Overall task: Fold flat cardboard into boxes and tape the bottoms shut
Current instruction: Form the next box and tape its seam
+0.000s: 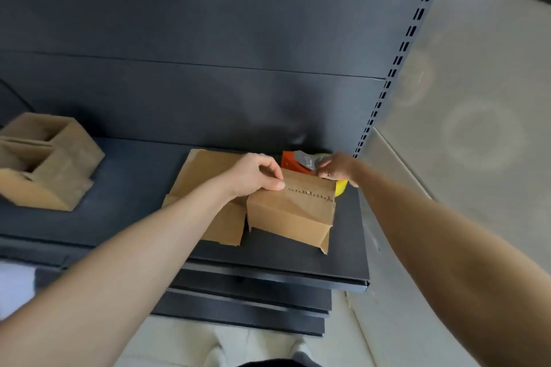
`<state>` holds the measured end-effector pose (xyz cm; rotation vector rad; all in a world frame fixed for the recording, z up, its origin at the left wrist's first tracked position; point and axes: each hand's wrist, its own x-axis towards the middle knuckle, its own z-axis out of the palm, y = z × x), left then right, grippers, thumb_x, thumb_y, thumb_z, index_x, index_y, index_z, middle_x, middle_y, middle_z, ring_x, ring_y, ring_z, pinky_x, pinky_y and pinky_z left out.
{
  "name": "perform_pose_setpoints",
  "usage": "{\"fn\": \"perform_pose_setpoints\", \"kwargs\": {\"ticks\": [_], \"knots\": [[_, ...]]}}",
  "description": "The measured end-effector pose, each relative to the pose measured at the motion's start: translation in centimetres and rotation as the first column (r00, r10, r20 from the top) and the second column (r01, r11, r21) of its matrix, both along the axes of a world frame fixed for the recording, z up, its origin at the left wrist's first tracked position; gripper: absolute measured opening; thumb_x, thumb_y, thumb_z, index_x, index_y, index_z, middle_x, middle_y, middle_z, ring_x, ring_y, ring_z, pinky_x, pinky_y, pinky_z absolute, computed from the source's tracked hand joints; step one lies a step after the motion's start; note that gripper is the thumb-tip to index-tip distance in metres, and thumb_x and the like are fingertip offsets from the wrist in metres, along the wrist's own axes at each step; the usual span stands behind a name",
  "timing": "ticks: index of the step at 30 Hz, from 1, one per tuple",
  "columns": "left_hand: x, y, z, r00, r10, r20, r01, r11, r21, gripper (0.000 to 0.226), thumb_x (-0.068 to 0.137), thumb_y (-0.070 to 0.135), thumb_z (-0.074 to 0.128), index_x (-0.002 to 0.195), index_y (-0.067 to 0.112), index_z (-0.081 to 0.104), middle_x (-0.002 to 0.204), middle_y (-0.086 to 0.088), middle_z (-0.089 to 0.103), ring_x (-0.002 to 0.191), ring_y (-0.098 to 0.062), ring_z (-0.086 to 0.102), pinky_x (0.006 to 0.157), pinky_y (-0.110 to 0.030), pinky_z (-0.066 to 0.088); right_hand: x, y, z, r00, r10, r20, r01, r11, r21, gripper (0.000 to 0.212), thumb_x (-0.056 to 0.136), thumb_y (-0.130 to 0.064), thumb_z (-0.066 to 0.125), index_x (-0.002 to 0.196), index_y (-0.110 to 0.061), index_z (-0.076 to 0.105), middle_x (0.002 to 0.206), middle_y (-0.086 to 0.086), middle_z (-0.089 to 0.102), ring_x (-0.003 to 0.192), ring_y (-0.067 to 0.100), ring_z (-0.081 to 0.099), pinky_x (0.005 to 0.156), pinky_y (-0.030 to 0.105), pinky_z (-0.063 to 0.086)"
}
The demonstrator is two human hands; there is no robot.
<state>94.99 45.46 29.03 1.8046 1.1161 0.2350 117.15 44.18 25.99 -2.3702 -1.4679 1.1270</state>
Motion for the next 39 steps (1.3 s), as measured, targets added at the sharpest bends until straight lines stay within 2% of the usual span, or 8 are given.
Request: {"fn": "perform_pose_setpoints", "kwargs": {"ticks": [4,9,14,18,23,30,34,39], "knots": [[0.2,-0.2,-0.1,0.999,0.043,-0.003,-0.043,0.999,-0.015,0.011,0.077,0.017,0.078,0.078,0.021,0.067,0.113,0.006,0.062,0.106,-0.007,0.052,0.086,-0.023,0.033,0.2,1.2,-1.4,0.968,0.216,0.131,-0.208,0.976,-0.07,0.027,0.092,-0.011,0.055,0.118,-0.002,0.061,0.119,0.013,0.059,0.116,0.027,0.053,0.091,0.03,0.04],[0.4,-0.6,0.0,0.998,0.067,0.004,-0.067,0.998,-0.014,0.012,0.078,0.015,0.077,0.078,0.021,0.066,0.114,0.007,0.062,0.106,-0.004,0.049,0.076,-0.012,0.031,0.6,1.3,-1.7,0.958,0.21,0.195,-0.21,0.977,-0.021,0.028,0.088,-0.014,0.057,0.116,-0.009,0.061,0.116,0.014,0.063,0.103,0.029,0.058,0.09,0.034,0.046],[0.5,-0.3,0.1,0.998,0.058,-0.015,-0.058,0.998,0.001,0.012,0.076,0.014,0.078,0.078,0.019,0.067,0.11,0.0,0.065,0.096,-0.01,0.057,0.074,-0.015,0.039,2.3,-0.4,4.1,0.987,-0.064,-0.145,0.091,0.978,0.188,0.031,0.086,-0.026,0.06,0.105,-0.002,0.064,0.105,0.019,0.064,0.09,0.029,0.059,0.064,0.026,0.038],[0.6,0.0,0.4,0.999,0.008,-0.036,-0.007,1.0,0.005,0.012,0.076,0.011,0.078,0.079,0.016,0.067,0.101,-0.004,0.066,0.091,-0.014,0.056,0.076,-0.02,0.043,3.8,-2.9,8.5,0.887,-0.197,-0.418,0.355,0.87,0.342,0.064,0.068,-0.06,0.065,0.102,-0.006,0.068,0.094,0.013,0.071,0.078,0.026,0.066,0.076,0.036,0.052],[0.6,0.1,0.8,0.998,-0.047,-0.051,0.047,0.999,0.007,0.012,0.079,0.012,0.075,0.082,0.015,0.065,0.088,0.007,0.059,0.083,-0.007,0.053,0.069,-0.018,0.039,2.4,-6.1,10.8,0.755,-0.171,-0.633,0.403,0.883,0.242,0.069,0.063,-0.06,0.067,0.107,-0.007,0.063,0.089,0.014,0.071,0.076,0.027,0.067,0.081,0.041,0.054],[0.1,-0.1,0.1,0.997,-0.08,-0.001,0.08,0.996,0.036,0.007,0.086,0.016,0.068,0.091,0.012,0.068,0.093,0.003,0.063,0.092,-0.014,0.057,0.08,-0.022,0.043,-0.5,-8.5,8.7,0.75,-0.286,-0.596,0.485,0.85,0.203,0.059,0.081,-0.051,0.063,0.119,-0.008,0.049,0.086,0.013,0.069,0.065,0.021,0.069,0.059,0.031,0.056],[-0.1,-0.4,1.9,0.968,0.056,0.246,-0.054,0.998,-0.015,0.042,0.1,0.039,0.039,0.108,0.008,0.066,0.115,-0.003,0.062,0.104,-0.016,0.054,0.09,-0.028,0.038,-1.3,-8.6,9.3,0.786,-0.304,-0.539,0.474,0.855,0.209,0.088,0.058,-0.062,0.075,0.121,-0.007,0.051,0.094,0.015,0.07,0.075,0.026,0.069,0.066,0.034,0.056],[-0.5,-0.2,3.7,0.94,0.097,0.327,-0.026,0.976,-0.214,0.048,0.094,0.055,0.042,0.085,0.014,0.066,0.089,-0.001,0.067,0.086,-0.016,0.058,0.082,-0.03,0.039,-1.9,-8.2,9.6,0.828,-0.293,-0.478,0.435,0.873,0.219,0.109,0.04,-0.071,0.073,0.124,-0.005,0.051,0.103,0.018,0.07,0.082,0.03,0.071,0.069,0.036,0.056]]}}
